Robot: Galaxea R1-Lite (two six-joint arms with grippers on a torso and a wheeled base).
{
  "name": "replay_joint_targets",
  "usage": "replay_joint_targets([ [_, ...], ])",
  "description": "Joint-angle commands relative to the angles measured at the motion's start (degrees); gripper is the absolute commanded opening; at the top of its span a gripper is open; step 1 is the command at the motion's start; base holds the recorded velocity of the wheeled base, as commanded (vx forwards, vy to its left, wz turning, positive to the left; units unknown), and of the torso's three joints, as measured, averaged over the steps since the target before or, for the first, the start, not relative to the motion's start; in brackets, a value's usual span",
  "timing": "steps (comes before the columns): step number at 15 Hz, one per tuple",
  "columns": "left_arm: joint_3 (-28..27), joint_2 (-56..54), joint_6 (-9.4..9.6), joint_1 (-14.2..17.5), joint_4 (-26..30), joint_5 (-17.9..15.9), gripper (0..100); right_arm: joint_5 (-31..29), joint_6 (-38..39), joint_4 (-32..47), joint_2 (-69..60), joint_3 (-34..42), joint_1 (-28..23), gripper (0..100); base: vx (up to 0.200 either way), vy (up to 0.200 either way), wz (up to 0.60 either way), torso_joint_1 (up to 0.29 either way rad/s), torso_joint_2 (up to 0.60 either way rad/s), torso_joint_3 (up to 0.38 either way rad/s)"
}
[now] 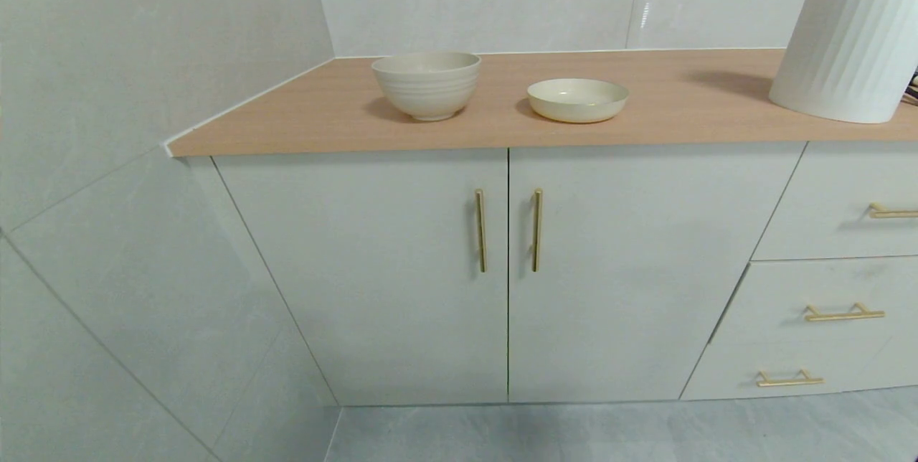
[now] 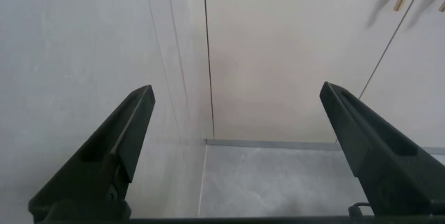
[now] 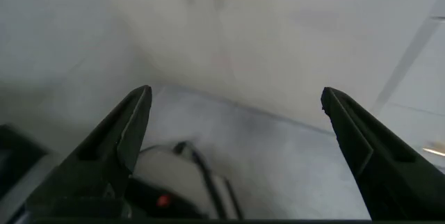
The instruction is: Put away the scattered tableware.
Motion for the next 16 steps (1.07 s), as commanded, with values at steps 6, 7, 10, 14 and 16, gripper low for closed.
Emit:
replay_joint_targets([
  [6,0.00,0.00,-0.02,0.01,-0.01,0.01,100,2.03,1.86,-30.77,53.52,-14.54,19.48,100,0.000,0.000,0.00,0.000,0.00,0.000],
  [7,0.00,0.00,-0.02,0.01,-0.01,0.01,100,2.03,3.01,-31.64,55.55,-16.03,20.62,100,0.000,0.000,0.00,0.000,0.00,0.000],
  [10,0.00,0.00,-0.02,0.01,-0.01,0.01,100,2.03,3.88,-31.73,64.86,-26.31,23.69,100,0.000,0.000,0.00,0.000,0.00,0.000],
  [14,0.00,0.00,-0.02,0.01,-0.01,0.01,100,0.62,4.24,-31.91,75.06,-38.00,23.87,100,0.000,0.000,0.00,0.000,0.00,0.000],
  [16,0.00,0.00,-0.02,0.01,-0.01,0.01,100,-2.72,6.08,-33.23,77.78,-41.26,24.05,100,0.000,0.000,0.00,0.000,0.00,0.000],
])
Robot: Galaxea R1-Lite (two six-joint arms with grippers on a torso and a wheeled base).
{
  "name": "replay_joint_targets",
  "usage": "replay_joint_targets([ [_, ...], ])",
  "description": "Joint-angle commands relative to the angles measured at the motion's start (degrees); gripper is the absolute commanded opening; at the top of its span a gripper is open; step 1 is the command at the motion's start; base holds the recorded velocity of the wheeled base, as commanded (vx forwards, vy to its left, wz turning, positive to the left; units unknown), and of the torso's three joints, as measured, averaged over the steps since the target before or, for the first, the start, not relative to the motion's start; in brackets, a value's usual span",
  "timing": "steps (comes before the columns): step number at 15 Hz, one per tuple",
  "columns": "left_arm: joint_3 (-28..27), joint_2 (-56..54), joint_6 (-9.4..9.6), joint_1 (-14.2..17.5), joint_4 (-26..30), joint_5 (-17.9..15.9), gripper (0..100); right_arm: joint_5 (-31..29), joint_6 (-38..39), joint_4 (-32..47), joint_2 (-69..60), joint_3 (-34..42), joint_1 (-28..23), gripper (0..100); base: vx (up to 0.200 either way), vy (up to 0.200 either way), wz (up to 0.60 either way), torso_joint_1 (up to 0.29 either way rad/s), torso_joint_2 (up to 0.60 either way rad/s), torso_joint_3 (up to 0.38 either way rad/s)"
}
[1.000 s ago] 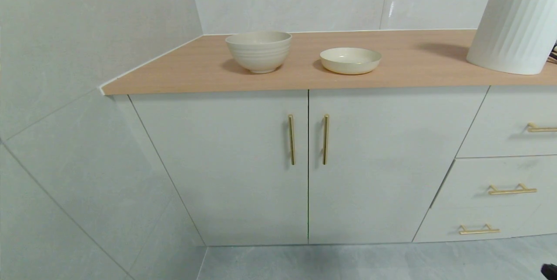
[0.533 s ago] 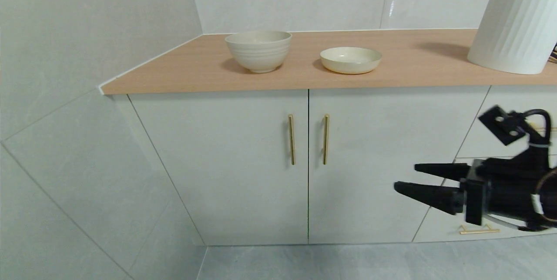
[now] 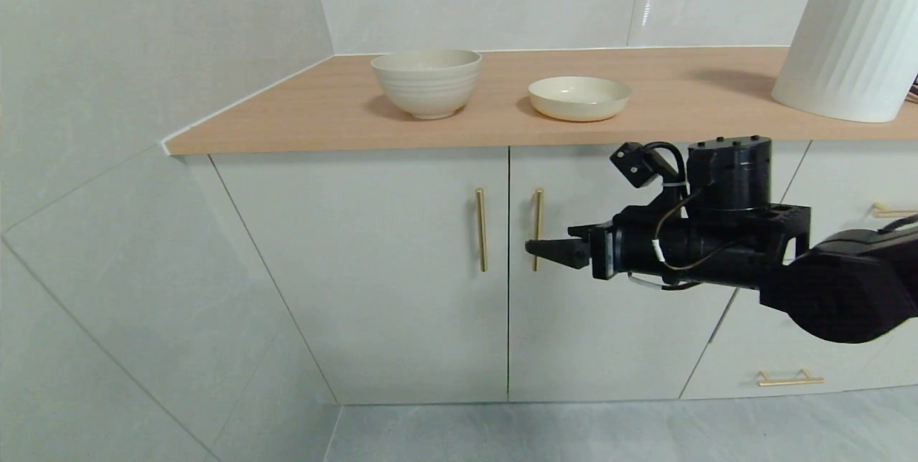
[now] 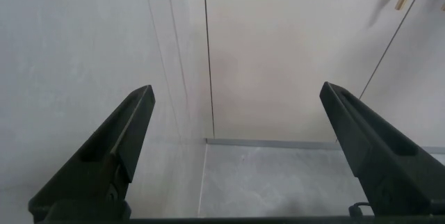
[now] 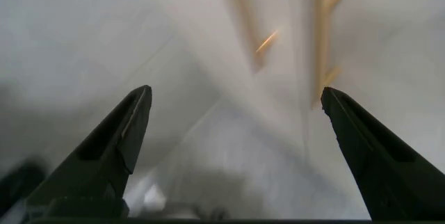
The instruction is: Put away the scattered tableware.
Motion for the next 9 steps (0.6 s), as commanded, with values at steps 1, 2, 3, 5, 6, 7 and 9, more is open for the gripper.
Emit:
replay_joint_targets([
  [1,0.00,0.00,-0.02,0.01,-0.01,0.01,100,-1.77,1.97,-2.00,6.58,-3.63,0.46,100,0.000,0.000,0.00,0.000,0.00,0.000],
  [2,0.00,0.00,-0.02,0.01,-0.01,0.01,100,-1.94,3.46,-3.41,7.99,-3.98,0.99,100,0.000,0.000,0.00,0.000,0.00,0.000],
  [3,0.00,0.00,-0.02,0.01,-0.01,0.01,100,-2.12,5.48,-5.61,9.66,-4.95,0.90,100,0.000,0.000,0.00,0.000,0.00,0.000],
  [5,0.00,0.00,-0.02,0.01,-0.01,0.01,100,-3.44,10.41,-6.93,10.80,-6.71,0.90,100,0.000,0.000,0.00,0.000,0.00,0.000],
  [6,0.00,0.00,-0.02,0.01,-0.01,0.01,100,-3.52,10.85,-7.01,10.89,-7.06,0.90,100,0.000,0.000,0.00,0.000,0.00,0.000],
  [7,0.00,0.00,-0.02,0.01,-0.01,0.01,100,-3.61,10.93,-7.37,11.15,-7.23,0.73,100,0.000,0.000,0.00,0.000,0.00,0.000],
  [9,0.00,0.00,-0.02,0.01,-0.01,0.01,100,-4.23,11.02,-9.21,11.59,-7.06,0.73,100,0.000,0.000,0.00,0.000,0.00,0.000],
])
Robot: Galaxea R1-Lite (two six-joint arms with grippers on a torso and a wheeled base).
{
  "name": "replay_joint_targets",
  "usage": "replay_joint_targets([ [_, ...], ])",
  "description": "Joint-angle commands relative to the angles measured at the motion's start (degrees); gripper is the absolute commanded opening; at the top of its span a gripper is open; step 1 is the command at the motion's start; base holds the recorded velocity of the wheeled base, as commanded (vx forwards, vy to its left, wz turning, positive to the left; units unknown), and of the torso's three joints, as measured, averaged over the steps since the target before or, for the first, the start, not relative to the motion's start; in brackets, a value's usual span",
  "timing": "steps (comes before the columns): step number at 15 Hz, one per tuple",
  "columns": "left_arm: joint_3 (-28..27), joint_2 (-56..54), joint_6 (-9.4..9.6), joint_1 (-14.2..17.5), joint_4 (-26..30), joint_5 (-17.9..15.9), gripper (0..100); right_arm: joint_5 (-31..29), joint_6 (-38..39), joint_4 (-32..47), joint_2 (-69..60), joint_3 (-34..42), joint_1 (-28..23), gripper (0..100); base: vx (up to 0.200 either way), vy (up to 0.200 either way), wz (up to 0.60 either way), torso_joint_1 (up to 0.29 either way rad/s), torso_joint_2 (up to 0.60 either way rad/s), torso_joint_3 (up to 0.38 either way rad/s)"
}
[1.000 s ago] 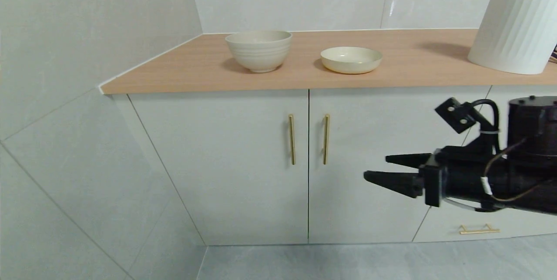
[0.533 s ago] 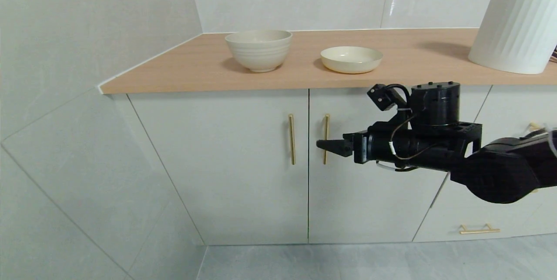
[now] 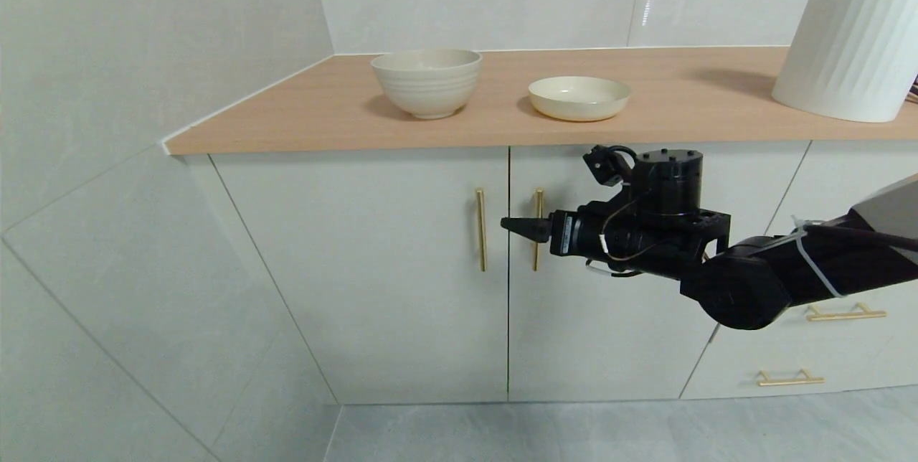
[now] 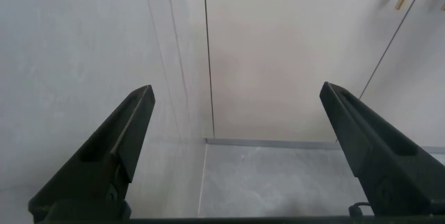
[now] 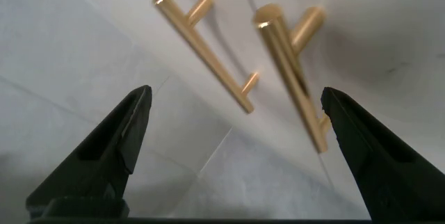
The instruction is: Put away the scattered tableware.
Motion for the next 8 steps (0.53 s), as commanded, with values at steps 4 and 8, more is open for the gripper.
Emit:
replay_joint_targets([
  [4,0.00,0.00,-0.02,0.01,-0.01,0.01,100,-0.85,-0.01,-3.16,2.47,-0.08,0.09,100,0.000,0.000,0.00,0.000,0.00,0.000],
  [8,0.00,0.00,-0.02,0.01,-0.01,0.01,100,-1.02,0.96,-4.92,3.35,-0.35,0.35,100,0.000,0.000,0.00,0.000,0.00,0.000],
])
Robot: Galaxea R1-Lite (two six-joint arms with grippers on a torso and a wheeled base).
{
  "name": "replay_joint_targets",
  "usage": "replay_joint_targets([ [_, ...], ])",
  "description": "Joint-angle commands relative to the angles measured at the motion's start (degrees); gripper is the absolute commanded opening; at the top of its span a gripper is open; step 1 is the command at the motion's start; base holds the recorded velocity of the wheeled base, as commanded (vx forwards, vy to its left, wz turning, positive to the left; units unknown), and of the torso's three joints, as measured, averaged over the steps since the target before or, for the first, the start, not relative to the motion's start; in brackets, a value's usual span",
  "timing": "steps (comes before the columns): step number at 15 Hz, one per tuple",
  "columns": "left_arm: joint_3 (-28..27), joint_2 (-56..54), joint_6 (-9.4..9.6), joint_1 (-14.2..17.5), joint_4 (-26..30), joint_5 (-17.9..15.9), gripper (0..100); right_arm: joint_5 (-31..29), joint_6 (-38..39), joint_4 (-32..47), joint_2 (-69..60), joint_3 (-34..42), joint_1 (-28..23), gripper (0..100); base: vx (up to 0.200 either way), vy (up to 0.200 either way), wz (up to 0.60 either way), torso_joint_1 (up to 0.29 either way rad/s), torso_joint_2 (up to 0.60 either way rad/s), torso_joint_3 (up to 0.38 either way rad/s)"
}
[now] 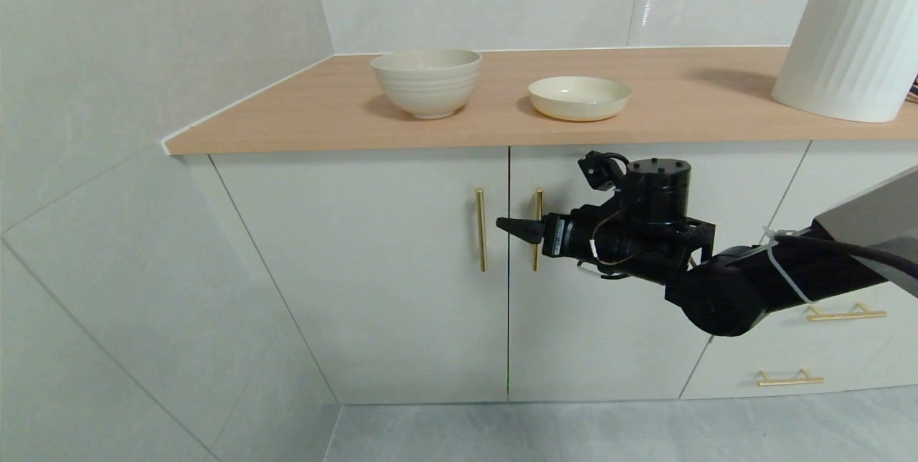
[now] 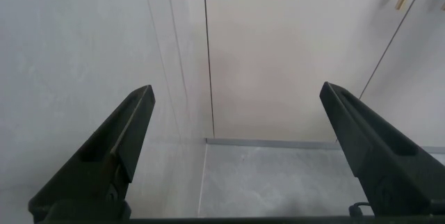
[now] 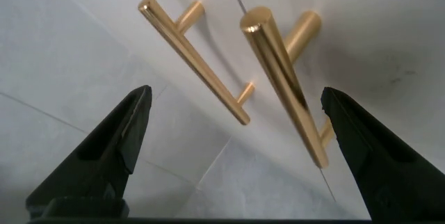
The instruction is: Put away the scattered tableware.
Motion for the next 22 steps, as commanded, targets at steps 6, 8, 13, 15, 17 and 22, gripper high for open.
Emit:
replay_joint_targets([
  [6,0.00,0.00,-0.02,0.01,-0.01,0.01,100,-0.02,2.31,-2.60,1.57,-0.02,1.39,100,0.000,0.000,0.00,0.000,0.00,0.000],
  [8,0.00,0.00,-0.02,0.01,-0.01,0.01,100,-0.02,2.93,-2.60,1.75,0.25,2.88,100,0.000,0.000,0.00,0.000,0.00,0.000],
  [13,0.00,0.00,-0.02,0.01,-0.01,0.01,100,0.34,3.72,-2.60,-1.59,4.20,3.50,100,0.000,0.000,0.00,0.000,0.00,0.000],
  [15,0.00,0.00,-0.02,0.01,-0.01,0.01,100,0.51,4.60,-2.60,-4.14,7.10,4.38,100,0.000,0.000,0.00,0.000,0.00,0.000],
  [17,0.00,0.00,-0.02,0.01,-0.01,0.01,100,1.22,5.04,-2.60,-8.01,11.14,5.96,100,0.000,0.000,0.00,0.000,0.00,0.000],
  [22,0.00,0.00,-0.02,0.01,-0.01,0.01,100,7.54,5.13,-6.46,-15.74,22.83,7.71,100,0.000,0.000,0.00,0.000,0.00,0.000],
])
